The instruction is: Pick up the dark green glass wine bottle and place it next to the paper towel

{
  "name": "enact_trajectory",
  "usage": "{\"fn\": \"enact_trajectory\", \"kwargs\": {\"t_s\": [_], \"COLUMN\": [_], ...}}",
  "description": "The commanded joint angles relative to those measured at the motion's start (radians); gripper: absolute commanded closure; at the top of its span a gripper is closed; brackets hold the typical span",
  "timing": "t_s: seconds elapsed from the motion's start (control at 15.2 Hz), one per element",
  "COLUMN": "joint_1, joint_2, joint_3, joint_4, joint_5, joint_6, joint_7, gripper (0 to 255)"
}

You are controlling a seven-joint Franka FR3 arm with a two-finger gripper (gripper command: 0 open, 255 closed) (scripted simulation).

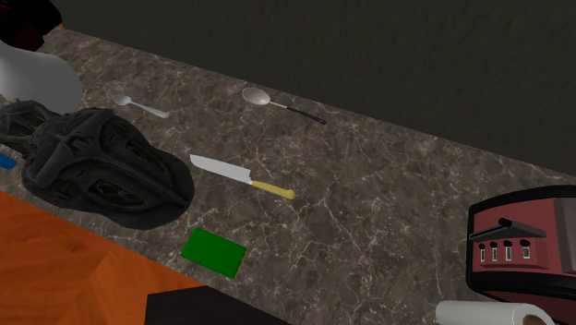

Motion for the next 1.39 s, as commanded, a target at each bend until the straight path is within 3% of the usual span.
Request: {"fn": "enact_trajectory", "kwargs": {"t_s": [0.0, 1.32], "joint_1": [-0.004, -0.011], "joint_2": [-0.006, 0.003], "joint_3": [-0.004, -0.099], "joint_4": [-0.027, -0.25], "joint_5": [-0.007, -0.061], "joint_6": [0.022, 0.264], "joint_7": [0.003, 0.02], "gripper": [255, 255]}}
